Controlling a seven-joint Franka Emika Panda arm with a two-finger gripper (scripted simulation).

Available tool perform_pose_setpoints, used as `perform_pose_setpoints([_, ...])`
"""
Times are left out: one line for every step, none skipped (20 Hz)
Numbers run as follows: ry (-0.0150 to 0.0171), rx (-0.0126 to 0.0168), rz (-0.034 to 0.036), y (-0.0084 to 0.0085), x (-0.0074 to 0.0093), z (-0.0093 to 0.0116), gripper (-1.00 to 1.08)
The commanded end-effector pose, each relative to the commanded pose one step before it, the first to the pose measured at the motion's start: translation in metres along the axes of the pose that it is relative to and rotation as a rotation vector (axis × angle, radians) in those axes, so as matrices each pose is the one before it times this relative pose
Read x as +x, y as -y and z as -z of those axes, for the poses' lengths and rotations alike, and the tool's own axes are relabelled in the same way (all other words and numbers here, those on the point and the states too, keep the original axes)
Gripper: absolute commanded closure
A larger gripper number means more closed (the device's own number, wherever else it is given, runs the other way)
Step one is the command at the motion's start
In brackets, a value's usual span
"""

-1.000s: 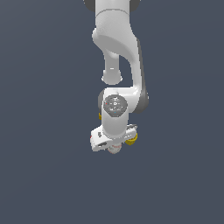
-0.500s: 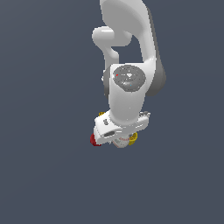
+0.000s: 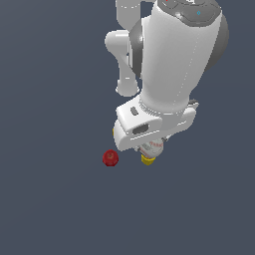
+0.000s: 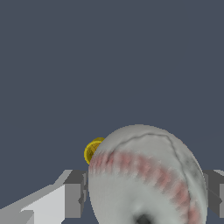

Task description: Pick up a designated object from a clutter of objects.

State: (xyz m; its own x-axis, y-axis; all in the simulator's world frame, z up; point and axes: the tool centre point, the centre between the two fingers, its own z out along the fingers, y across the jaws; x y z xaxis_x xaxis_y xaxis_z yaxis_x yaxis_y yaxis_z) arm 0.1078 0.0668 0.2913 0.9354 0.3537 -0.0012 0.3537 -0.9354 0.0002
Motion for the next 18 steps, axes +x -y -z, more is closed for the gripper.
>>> perform_pose_setpoints([-0.00108, -0.00036, 0.00014, 0.00611, 0.00532, 0.0274, 1.08])
perform_pose_setpoints([0.0, 0.0, 0.0, 0.00221, 0.00221, 0.01003, 1.08])
perform_pose_setpoints([0.0, 0.0, 0.0, 0.00211, 0.00216, 0.0096, 1.08])
perform_pose_setpoints([0.0, 0.0, 0.0, 0.00196, 0.00206, 0.00895, 1.08])
perform_pose_setpoints([0.0, 0.0, 0.0, 0.00181, 0.00195, 0.00832, 1.08])
perform_pose_setpoints([0.0, 0.0, 0.0, 0.00167, 0.00185, 0.00771, 1.08])
perform_pose_setpoints([0.0, 0.0, 0.0, 0.00153, 0.00173, 0.00711, 1.08])
perform_pose_setpoints([0.0, 0.0, 0.0, 0.00141, 0.00162, 0.00654, 1.08])
perform_pose_setpoints([0.0, 0.0, 0.0, 0.00128, 0.00151, 0.00598, 1.08])
perform_pose_setpoints([0.0, 0.0, 0.0, 0.00116, 0.00141, 0.00544, 1.08])
perform_pose_setpoints([-0.0002, 0.00065, -0.00011, 0.0007, 0.00122, 0.00494, 1.08])
perform_pose_setpoints([0.0, 0.0, 0.0, 0.00091, 0.00121, 0.0044, 1.08])
perform_pose_setpoints([0.0, 0.0, 0.0, 0.00081, 0.00112, 0.00395, 1.08])
perform_pose_setpoints([0.0, 0.0, 0.0, 0.00072, 0.00102, 0.00355, 1.08])
perform_pose_setpoints([0.0, 0.0, 0.0, 0.00064, 0.00092, 0.00317, 1.08])
perform_pose_setpoints([0.0, 0.0, 0.0, 0.00057, 0.00083, 0.0028, 1.08])
perform_pose_setpoints([0.0, 0.0, 0.0, 0.00049, 0.00073, 0.00245, 1.08])
perform_pose_setpoints([0.0, 0.0, 0.0, 0.00042, 0.00064, 0.00211, 1.08])
